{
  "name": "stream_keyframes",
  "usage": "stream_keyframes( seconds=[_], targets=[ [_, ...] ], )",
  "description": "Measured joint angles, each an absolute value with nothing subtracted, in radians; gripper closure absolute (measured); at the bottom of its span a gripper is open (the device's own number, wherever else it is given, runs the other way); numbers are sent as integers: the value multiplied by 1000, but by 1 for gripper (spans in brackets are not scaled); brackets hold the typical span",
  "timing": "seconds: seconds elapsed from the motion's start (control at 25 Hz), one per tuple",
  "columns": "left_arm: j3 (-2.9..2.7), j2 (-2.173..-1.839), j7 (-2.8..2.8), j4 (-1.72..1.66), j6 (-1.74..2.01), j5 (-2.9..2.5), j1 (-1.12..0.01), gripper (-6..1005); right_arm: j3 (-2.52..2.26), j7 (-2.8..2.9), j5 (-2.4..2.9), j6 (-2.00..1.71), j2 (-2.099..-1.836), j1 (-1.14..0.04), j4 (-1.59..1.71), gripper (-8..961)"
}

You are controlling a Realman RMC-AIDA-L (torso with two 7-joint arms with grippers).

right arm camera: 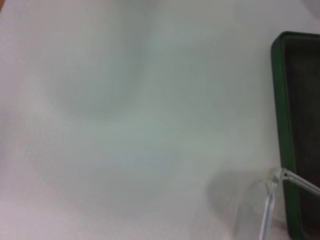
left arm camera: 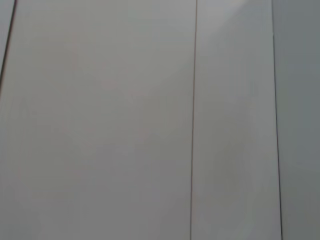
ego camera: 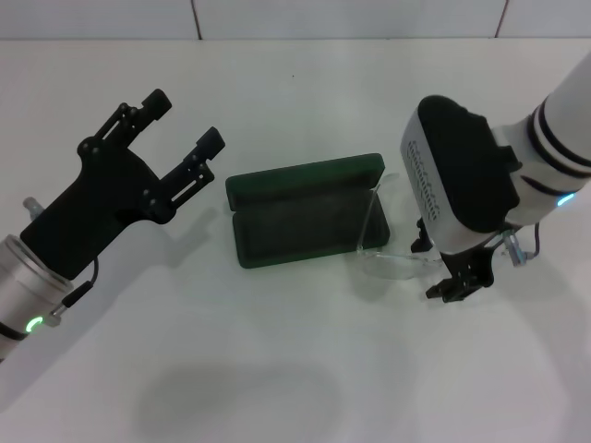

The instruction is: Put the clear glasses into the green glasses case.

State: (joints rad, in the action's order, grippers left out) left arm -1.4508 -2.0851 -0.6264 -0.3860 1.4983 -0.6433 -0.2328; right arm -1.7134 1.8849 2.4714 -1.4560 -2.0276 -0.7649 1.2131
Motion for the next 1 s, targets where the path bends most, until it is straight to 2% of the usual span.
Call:
stream_keyframes(
  seconds=[0.24, 0.48, 0.56, 0.8, 1.0],
  targets=[
    [-1451, -2086, -626, -384, 1502, -643, -235, 212, -1738, 1892, 2458, -1451, -2028, -779, 1174, 393],
    [-1451, -2087, -626, -378, 1503, -641, -236, 213, -1734, 1894, 2461, -1451, -2026, -777, 1178, 502],
    [-1451, -2087, -630, -375, 1504, -640, -237, 213, -1722, 1893, 2464, -1471, -2023, -778, 1183, 729],
    [-1450, -2089, -656, -373, 1510, -611, -227, 214, -1544, 1817, 2441, -1573, -2019, -702, 1313, 852],
    [-1454, -2081, -728, -373, 1544, -636, -231, 214, -1336, 1595, 2213, -1641, -2018, -597, 1385, 850]
  ],
)
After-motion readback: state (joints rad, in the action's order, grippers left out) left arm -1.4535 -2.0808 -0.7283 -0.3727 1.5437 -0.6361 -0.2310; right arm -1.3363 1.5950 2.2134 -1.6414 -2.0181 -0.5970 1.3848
